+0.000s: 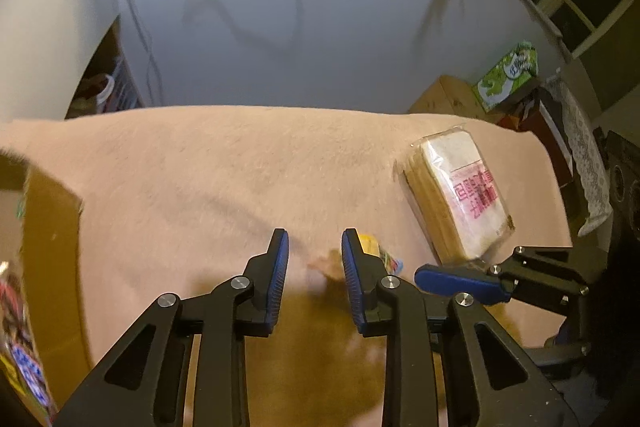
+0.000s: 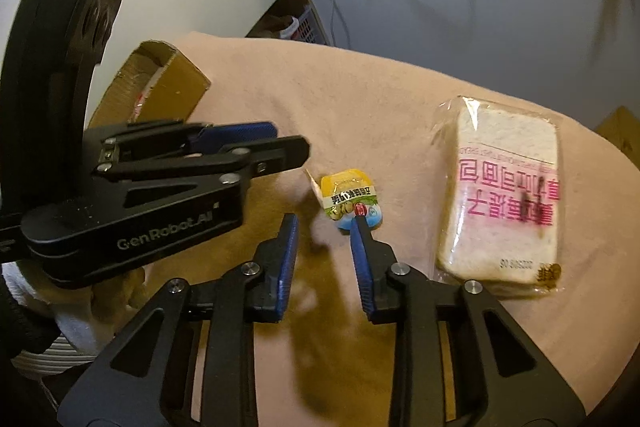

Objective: Organize snacks
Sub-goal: 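Move both tools back to the table and grasp the round cartoon candy with the right tool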

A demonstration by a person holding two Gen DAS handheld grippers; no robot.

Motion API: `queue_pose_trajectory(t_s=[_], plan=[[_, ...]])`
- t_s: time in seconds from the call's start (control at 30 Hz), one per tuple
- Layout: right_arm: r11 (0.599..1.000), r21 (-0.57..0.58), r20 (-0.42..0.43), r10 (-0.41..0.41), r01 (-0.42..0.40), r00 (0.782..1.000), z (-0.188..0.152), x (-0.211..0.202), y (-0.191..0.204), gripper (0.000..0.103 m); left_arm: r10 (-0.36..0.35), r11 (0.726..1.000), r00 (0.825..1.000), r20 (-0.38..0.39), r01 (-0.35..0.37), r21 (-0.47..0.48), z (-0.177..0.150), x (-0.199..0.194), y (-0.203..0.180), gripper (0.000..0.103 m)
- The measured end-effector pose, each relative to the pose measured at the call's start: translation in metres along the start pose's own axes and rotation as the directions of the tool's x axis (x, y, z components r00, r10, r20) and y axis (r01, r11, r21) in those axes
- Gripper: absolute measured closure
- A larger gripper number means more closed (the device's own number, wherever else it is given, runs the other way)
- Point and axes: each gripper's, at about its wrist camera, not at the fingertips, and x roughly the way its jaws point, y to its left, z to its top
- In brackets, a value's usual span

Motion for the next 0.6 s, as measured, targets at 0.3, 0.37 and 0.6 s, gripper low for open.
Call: queue_pose_trajectory(t_s=[0.3, 0.37, 0.6], plan=[[0.999, 0.029, -0.021, -0.038, 0.039, 0.999, 0.0, 0.014, -0.013, 0.078, 0.042, 0.992, 0.998, -0.046, -0.036, 0.121, -0.006, 0.014, -0.004, 0.082], [0.998, 0.033, -0.022, -0.044, 0.044, 0.999, -0.001, 0.015, -0.017, 0.078, 0.051, 0.988, 0.998, -0.048, -0.043, 0.145, -0.01, 0.013, -0.005, 0.082], [0.999, -0.007, -0.037, -0.035, 0.035, 0.999, 0.004, 0.019, -0.016, 0.078, 0.041, 0.987, 0.999, -0.034, -0.035, 0.158, -0.027, 0.005, 0.0, 0.082]])
